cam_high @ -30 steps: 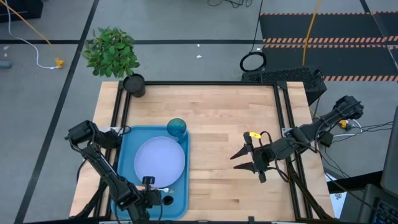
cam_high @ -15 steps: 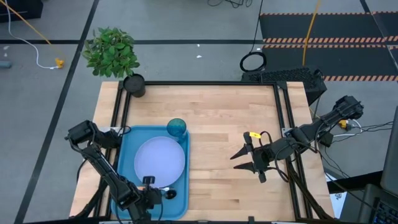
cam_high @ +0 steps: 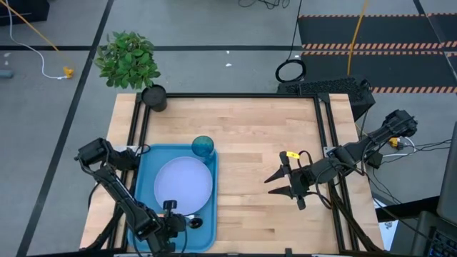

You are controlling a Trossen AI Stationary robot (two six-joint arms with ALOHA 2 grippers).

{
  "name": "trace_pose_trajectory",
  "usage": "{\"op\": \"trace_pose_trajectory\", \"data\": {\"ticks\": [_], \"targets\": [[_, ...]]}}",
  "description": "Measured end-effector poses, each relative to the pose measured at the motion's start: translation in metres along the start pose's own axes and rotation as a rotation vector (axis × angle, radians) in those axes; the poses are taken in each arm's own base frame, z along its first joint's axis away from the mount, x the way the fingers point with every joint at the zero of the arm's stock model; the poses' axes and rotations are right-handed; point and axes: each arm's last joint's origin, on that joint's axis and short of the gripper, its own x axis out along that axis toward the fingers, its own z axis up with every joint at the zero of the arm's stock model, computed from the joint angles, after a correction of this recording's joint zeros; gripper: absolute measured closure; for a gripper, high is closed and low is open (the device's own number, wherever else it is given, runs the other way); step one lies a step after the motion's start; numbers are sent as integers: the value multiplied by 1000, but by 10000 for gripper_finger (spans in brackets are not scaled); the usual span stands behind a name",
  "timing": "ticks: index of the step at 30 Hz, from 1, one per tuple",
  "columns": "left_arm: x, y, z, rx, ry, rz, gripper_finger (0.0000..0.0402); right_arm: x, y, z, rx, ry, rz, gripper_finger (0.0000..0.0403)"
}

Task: Pick and place plate/cup/fork/spoon on tray
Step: Put the blue spoon to the right of the yellow fork on the blue tray

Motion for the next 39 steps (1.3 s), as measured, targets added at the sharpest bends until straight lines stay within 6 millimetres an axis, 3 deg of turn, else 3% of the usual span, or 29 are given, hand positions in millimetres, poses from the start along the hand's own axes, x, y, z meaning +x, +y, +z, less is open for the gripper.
{"op": "trace_pose_trajectory", "data": {"ticks": [16, 28, 39], "targets": [[22, -2, -8, 18, 33, 62, 323, 0, 0, 0, 7, 0, 0, 243], [22, -9, -4, 18, 18, 10, 323, 0, 0, 0, 8, 0, 0, 243], [19, -13, -2, 20, 34, -21, 374, 0, 0, 0, 8, 0, 0, 243]]}}
